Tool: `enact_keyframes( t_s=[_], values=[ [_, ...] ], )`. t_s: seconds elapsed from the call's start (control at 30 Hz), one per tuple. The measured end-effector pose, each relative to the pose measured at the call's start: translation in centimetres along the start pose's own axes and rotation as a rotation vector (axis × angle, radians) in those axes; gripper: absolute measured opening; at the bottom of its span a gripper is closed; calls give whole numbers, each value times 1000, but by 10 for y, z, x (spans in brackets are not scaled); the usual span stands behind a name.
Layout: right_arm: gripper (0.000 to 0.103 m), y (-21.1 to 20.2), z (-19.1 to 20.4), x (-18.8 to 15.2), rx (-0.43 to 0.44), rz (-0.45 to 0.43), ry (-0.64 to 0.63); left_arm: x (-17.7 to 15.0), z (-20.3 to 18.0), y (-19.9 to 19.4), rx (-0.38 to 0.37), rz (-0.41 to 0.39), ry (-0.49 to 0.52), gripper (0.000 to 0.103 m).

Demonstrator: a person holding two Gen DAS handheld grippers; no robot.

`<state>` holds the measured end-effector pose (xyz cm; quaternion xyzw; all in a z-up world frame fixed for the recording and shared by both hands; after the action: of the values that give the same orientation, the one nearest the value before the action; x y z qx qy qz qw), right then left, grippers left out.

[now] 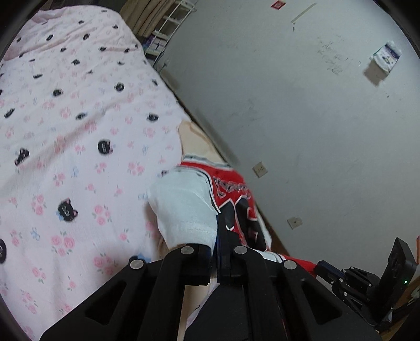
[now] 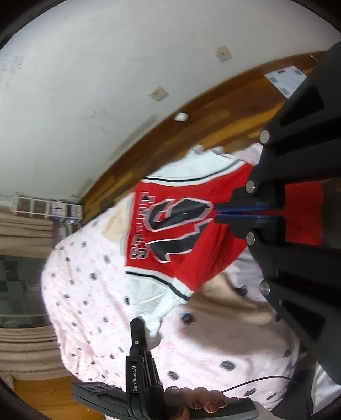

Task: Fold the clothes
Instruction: 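Lift the jersey with both grippers and carry it over the bed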

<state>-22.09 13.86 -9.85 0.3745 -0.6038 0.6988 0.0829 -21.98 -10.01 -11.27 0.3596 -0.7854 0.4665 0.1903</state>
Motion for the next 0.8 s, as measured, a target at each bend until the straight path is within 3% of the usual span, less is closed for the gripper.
enact_keyframes(
  t_s=[0.2,0.33,0.57,0.8],
  values=[
    [2,-30,38,36,82,-87,-58,28,20,-39,40,-79,-20,2],
    [2,-32,85,43,174,-83,-115,26,58,-63,114,-97,-53,2],
    [2,-37,193,25,348,-50,-262,2,138,-139,267,-148,-132,2],
    [2,-52,305,-15,551,12,-424,-45,208,-246,449,-199,-215,2]
  ],
)
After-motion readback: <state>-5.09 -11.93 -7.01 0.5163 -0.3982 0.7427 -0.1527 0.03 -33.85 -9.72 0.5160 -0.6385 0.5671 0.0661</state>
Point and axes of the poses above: each gripper's, at about its wrist camera, not at the fingertips, and y roughly the way its jaws point, z to its left, x to its top, the point moved 8 cm from there along y, roughly the way its jaws point, and after that the axes turned 9 degrees about y, right-handed, at the moved point
